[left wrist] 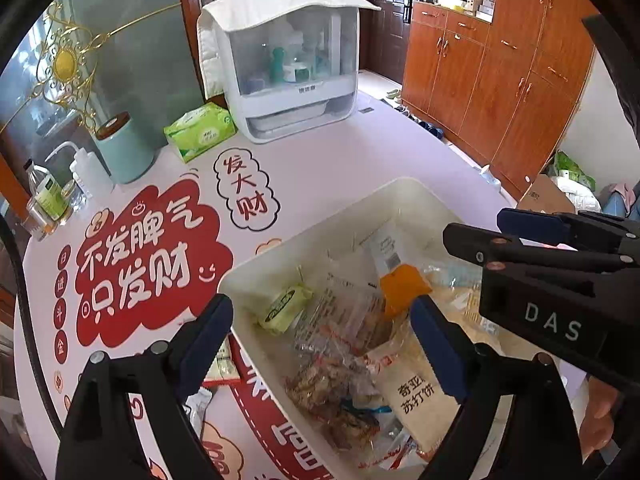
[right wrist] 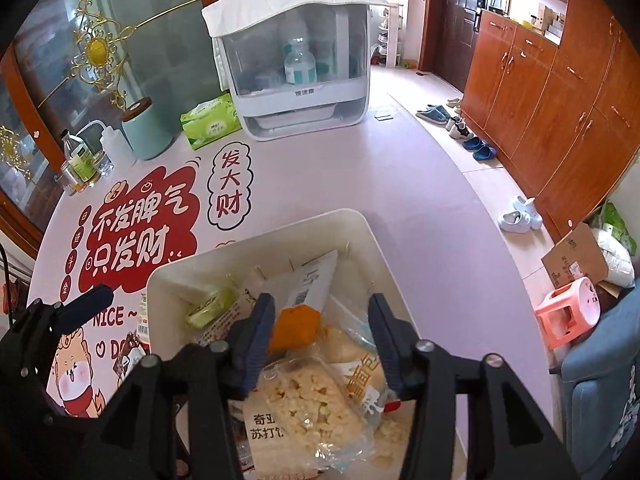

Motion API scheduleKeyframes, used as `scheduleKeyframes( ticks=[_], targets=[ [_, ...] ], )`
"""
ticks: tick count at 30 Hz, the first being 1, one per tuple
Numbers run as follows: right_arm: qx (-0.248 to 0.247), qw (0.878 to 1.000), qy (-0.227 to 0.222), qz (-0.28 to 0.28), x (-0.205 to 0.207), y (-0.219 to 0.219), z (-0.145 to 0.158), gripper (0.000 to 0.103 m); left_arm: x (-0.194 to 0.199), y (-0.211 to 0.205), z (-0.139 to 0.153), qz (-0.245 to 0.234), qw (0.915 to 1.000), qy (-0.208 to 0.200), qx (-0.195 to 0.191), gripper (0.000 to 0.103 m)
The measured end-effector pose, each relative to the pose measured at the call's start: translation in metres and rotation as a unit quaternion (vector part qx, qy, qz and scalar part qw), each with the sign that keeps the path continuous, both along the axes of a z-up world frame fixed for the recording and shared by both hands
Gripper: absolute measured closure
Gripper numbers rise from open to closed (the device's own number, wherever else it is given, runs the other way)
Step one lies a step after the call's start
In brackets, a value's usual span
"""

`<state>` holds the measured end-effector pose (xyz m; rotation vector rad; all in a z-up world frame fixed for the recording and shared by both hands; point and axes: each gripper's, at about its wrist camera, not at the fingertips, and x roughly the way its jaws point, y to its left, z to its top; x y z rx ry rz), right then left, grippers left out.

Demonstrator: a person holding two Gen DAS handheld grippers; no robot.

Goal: Organize snacks
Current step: 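Carry both packets over the white tray and open both tools to drop them, then move both open tools back toward the brown bar and cream packet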

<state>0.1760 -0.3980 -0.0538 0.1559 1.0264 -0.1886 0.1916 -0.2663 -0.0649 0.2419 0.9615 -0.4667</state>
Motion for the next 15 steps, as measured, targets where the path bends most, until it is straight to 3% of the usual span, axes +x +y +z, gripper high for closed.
scheduleKeyframes(
  ticks=[15],
  targets=[
    [0.010, 1.000, 0.002, 0.019, -0.018, 0.023, 0.001, 0.049, -0.026, 0.028, 0.002, 0.018, 0.9998, 0.001, 0.004, 0.013]
  ],
)
